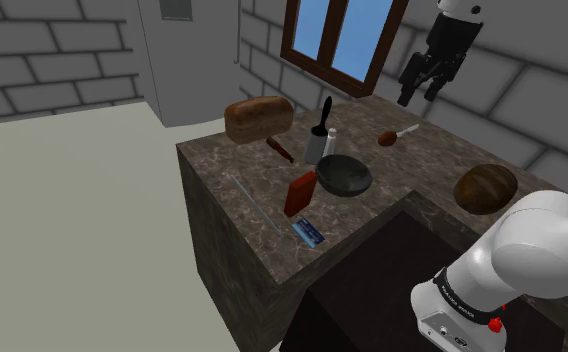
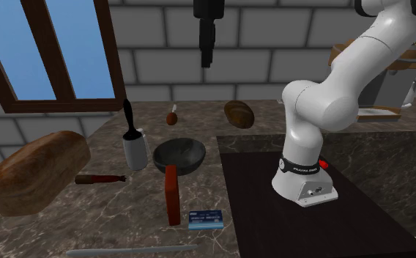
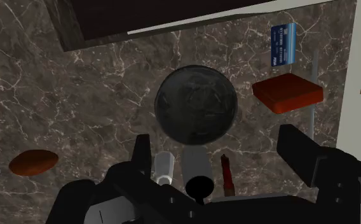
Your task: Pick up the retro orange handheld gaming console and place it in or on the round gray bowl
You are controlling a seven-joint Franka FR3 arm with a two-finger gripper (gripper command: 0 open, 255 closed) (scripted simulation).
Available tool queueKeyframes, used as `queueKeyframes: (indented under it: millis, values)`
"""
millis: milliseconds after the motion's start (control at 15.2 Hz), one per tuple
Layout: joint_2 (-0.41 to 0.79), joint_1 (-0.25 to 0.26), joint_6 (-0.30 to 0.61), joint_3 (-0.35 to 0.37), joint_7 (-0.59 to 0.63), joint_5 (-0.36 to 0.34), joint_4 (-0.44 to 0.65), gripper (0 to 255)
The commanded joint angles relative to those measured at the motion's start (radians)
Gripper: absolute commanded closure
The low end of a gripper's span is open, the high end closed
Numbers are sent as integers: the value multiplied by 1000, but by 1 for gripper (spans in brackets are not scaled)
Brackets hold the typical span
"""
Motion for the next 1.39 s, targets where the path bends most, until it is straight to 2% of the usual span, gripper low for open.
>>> queueKeyframes:
  millis: [0, 330, 660, 990, 1320]
  values:
    - [0, 0, 0, 0, 0, 0, 0, 0]
    - [35, -28, 127, 89, 237, 79, -109, 0]
    - [121, -49, 273, 180, 466, 157, -177, 0]
    - [256, -72, 432, 269, 689, 221, -202, 0]
    - [433, -100, 596, 349, 912, 255, -185, 0]
